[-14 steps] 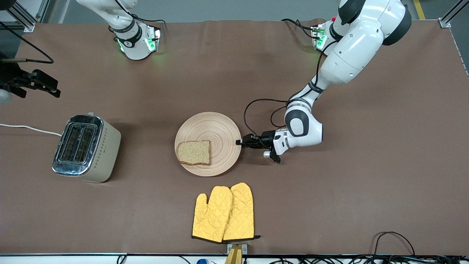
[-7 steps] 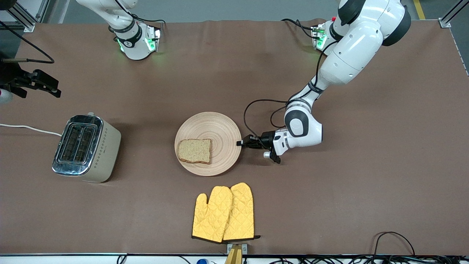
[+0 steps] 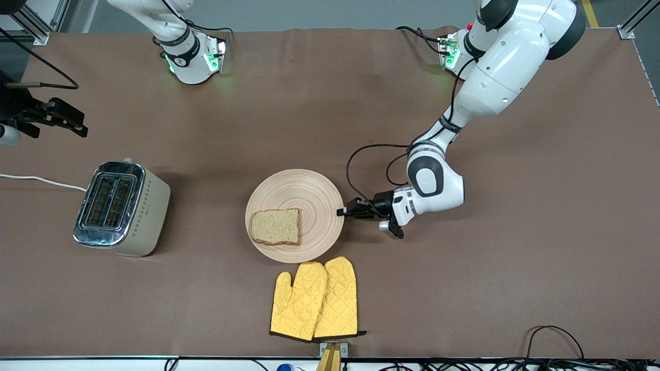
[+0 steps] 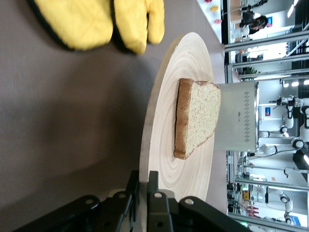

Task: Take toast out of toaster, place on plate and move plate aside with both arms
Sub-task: 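Slide the plate with the left gripper away from the toaster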

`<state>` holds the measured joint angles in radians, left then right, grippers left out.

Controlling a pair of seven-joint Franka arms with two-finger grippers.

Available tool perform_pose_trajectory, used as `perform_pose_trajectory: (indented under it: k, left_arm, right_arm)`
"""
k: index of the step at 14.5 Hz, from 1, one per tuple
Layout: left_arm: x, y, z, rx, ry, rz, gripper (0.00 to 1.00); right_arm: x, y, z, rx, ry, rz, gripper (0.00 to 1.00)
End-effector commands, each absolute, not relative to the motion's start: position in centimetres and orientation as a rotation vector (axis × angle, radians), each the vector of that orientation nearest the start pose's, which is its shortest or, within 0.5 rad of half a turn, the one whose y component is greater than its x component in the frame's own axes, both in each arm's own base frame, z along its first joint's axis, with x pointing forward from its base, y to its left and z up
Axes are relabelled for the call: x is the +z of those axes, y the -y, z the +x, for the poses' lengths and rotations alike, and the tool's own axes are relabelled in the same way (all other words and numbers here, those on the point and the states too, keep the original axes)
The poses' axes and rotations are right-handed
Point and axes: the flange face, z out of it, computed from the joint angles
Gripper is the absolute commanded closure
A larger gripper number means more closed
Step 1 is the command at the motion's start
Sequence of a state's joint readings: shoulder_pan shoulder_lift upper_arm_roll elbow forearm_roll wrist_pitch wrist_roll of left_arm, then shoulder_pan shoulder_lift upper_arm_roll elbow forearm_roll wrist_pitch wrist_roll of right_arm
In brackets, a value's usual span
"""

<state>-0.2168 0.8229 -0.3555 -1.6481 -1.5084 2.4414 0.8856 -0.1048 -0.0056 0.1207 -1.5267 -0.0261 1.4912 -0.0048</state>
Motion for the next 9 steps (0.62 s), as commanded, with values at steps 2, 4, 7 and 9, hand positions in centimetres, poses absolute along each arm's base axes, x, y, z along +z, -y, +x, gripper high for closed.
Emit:
perform_pose_trajectory:
  k: [2,4,7,9]
  left_arm:
    - [20.9,31.4,60.5,0.143,0.005,2.014,1.00]
    - [22.4,28.4,61.7,0.172,-0.022,1.998,1.00]
    - [23.4,22.3,64.0,0.189,-0.041,1.958,1.00]
    - [23.4,17.1,65.3,0.193,-0.004,1.975,1.00]
  right_arm:
    - [64.3,-0.4,54.5,0.060,0.019,-3.184,0.00]
    - [64.1,-0.2,54.5,0.068,0.012,-3.184,0.00]
    - [64.0,-0.3,54.4,0.075,0.017,-3.184,0.00]
    - [64.0,-0.1,54.4,0.075,0.010,-3.184,0.00]
